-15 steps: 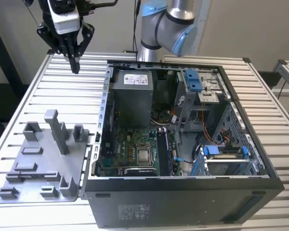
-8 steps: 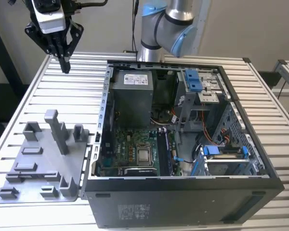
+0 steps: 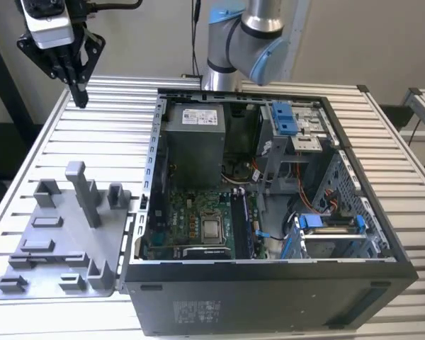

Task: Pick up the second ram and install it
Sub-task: 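Reach for the second ram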

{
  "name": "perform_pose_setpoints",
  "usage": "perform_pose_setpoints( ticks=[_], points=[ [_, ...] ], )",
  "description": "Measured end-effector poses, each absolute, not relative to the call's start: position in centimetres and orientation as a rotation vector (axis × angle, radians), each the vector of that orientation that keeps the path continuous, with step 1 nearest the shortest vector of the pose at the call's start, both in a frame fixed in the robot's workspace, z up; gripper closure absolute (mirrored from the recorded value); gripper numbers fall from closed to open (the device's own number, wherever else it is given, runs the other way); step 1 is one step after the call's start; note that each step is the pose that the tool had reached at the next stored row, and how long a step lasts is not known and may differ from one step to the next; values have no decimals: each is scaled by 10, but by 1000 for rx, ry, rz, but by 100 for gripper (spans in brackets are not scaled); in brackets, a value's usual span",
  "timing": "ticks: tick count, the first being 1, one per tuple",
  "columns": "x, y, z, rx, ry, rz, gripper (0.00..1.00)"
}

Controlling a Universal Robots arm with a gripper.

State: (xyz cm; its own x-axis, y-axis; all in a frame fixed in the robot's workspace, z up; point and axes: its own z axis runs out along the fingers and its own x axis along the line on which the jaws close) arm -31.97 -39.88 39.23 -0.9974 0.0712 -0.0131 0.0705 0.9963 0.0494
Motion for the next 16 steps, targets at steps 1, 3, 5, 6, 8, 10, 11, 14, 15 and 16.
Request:
perform_pose_setpoints(
  ticks=[1, 3, 5, 6, 8, 10, 11, 14, 15, 16],
  points=[
    [-323, -399, 392, 111, 3124, 76, 89],
    [-329, -399, 392, 111, 3124, 77, 89],
    [-336, -399, 392, 111, 3124, 77, 89],
    [-340, -399, 392, 111, 3124, 77, 89],
    [-347, -399, 392, 111, 3124, 77, 89],
    [-355, -399, 392, 111, 3124, 77, 89],
    [-358, -399, 391, 111, 3124, 77, 89],
    [-370, -399, 391, 111, 3124, 77, 89],
    [-373, -399, 391, 111, 3124, 77, 89],
    [-377, -399, 391, 111, 3124, 78, 89]
  ],
)
